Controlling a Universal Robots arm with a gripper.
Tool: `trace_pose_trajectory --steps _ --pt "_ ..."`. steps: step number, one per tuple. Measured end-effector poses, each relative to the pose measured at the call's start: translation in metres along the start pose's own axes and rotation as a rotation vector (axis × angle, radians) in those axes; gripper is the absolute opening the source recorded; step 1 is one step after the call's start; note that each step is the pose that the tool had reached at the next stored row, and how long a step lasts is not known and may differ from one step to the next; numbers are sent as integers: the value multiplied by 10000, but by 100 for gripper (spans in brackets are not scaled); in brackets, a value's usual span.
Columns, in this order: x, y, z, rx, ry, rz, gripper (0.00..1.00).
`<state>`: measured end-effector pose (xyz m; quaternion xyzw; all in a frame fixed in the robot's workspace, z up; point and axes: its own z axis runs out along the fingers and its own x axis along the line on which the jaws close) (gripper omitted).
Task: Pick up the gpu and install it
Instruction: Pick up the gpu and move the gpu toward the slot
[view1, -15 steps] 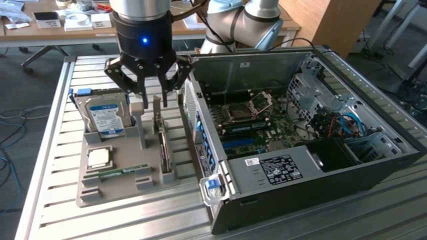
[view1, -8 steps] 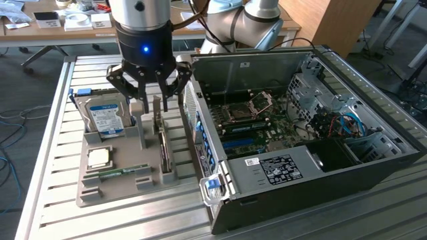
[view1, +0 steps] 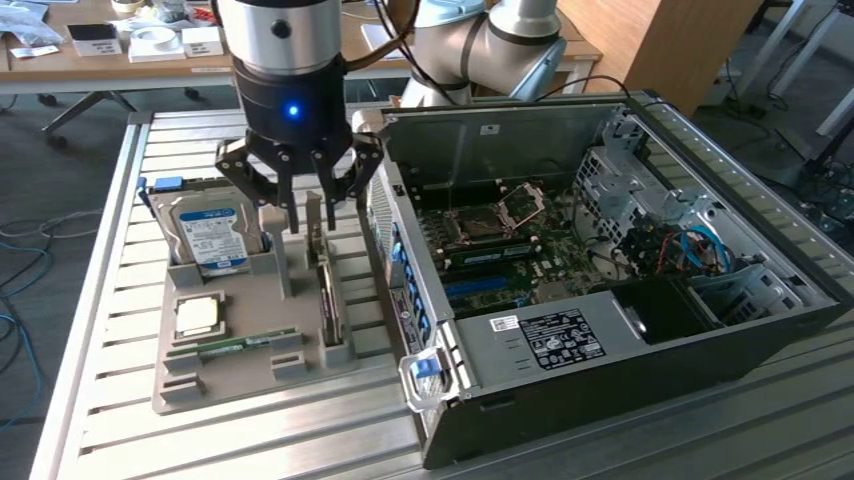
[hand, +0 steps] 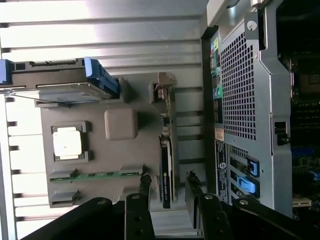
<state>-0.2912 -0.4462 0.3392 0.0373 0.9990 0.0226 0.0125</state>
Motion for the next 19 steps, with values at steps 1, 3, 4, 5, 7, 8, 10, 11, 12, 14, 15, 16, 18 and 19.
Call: trace_pose_trajectory --steps 1,3,4,5,7,8,10,11,12,14,15,16,18,19 --pt "0 -1 19 0 0 0 42" --pt "1 -2 53 -1 0 0 42" --pt "1 -5 62 0 1 1 42" --pt "2 -13 67 2 2 0 42" --pt "-1 -37 73 0 1 -5 42" --pt "-1 -50 75 0 1 -6 42" --pt "-3 -66 90 -2 -1 -9 42" --pt "-2 -67 101 -1 0 -7 42" --pt "-1 -67 116 0 1 -7 42" --pt "-1 -69 152 0 1 -8 42" --pt "-1 -70 170 0 1 -8 42" --pt "0 -71 190 0 1 -8 42" --pt "1 -73 222 0 2 -8 42" --pt "1 -74 238 0 1 -8 42"
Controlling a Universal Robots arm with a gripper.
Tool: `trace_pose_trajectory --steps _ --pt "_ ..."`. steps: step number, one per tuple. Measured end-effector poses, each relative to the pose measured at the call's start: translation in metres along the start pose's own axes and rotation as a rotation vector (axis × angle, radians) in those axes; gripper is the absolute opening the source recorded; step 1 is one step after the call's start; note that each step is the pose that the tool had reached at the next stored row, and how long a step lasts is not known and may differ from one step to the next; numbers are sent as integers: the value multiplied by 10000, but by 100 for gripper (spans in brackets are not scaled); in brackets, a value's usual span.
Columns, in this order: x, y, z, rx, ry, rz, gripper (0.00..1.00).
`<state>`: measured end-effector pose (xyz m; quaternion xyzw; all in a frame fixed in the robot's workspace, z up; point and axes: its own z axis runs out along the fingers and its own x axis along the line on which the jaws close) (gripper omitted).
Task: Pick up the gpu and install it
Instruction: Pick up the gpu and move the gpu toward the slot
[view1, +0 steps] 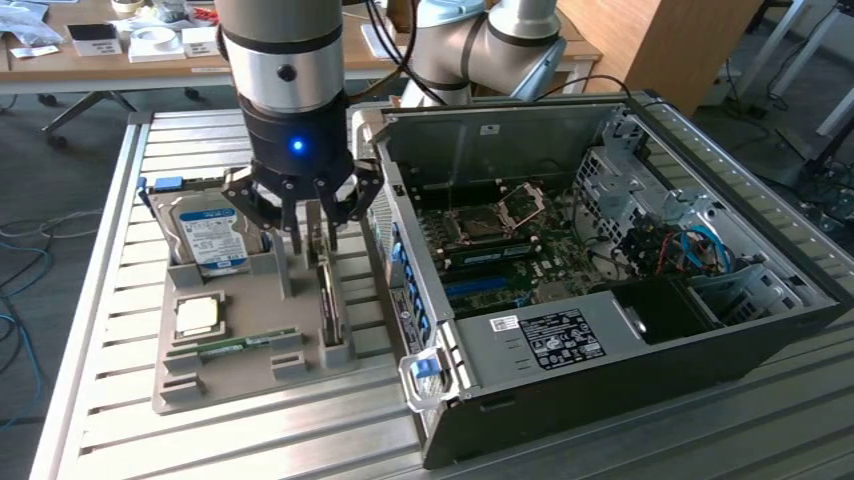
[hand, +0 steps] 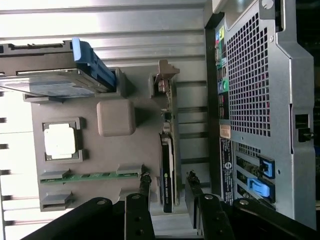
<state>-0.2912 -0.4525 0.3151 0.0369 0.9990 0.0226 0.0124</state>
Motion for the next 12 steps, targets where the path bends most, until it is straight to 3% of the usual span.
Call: trace_pose_trajectory --steps 12 --pt "-1 -2 54 -1 8 -134 42"
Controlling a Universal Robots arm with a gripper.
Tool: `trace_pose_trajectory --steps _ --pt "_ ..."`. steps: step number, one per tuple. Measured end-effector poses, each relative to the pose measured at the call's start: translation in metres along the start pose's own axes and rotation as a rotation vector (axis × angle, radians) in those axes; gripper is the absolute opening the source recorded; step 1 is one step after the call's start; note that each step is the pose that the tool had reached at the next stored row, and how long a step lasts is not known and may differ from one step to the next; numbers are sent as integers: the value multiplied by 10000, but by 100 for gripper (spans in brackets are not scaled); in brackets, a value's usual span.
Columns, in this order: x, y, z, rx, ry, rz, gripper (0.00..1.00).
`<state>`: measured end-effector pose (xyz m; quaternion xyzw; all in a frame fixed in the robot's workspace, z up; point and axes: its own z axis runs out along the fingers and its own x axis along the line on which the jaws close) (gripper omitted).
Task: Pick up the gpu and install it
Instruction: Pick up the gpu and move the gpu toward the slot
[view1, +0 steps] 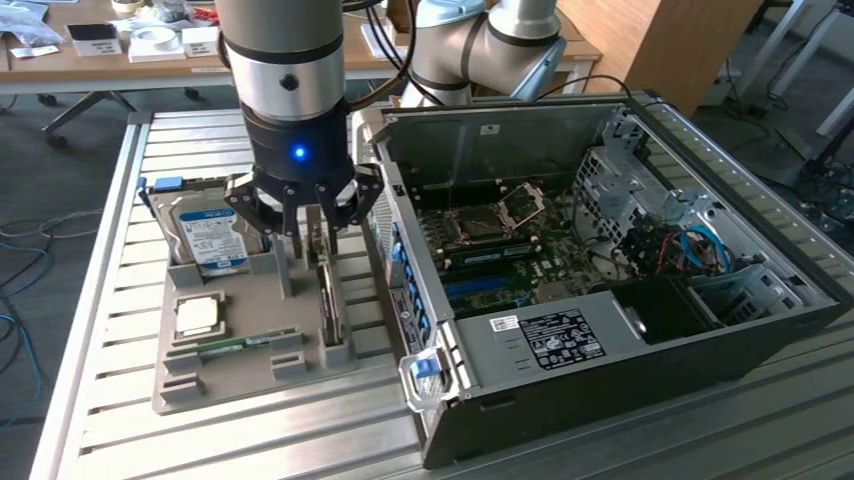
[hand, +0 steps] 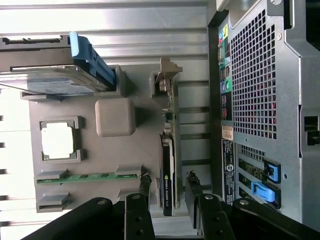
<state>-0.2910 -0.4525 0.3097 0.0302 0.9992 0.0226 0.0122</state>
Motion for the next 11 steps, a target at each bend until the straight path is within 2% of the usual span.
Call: trace_pose_trajectory --steps 4,11 --pt "0 0 2 -2 -2 -1 42" --pt "2 -4 90 -2 -1 -1 42"
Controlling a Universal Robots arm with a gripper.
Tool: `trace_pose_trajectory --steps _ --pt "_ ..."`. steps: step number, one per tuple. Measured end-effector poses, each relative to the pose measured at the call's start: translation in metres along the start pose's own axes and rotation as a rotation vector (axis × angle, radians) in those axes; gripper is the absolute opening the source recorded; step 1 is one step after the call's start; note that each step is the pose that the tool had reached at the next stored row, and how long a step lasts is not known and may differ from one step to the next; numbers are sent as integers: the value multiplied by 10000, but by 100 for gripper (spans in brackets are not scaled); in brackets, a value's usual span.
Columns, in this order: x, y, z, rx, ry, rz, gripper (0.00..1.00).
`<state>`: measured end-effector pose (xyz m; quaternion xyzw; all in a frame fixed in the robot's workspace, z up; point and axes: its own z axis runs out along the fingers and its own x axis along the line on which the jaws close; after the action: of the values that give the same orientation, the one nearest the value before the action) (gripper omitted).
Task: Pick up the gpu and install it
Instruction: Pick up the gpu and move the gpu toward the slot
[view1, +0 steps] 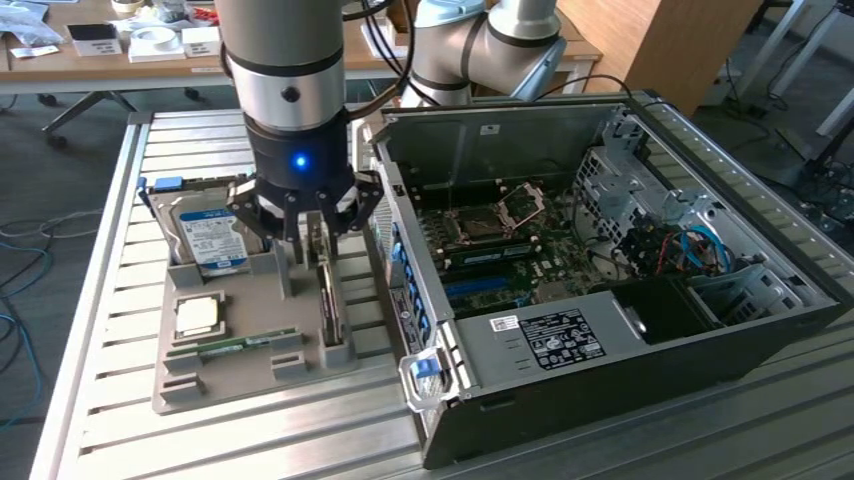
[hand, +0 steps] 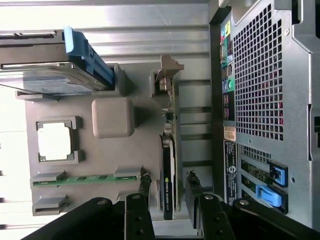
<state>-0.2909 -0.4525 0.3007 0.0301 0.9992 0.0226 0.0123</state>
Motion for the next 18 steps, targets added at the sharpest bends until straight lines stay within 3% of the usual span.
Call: trace_pose_trajectory --steps 18 --pt "2 -4 96 1 1 0 42"
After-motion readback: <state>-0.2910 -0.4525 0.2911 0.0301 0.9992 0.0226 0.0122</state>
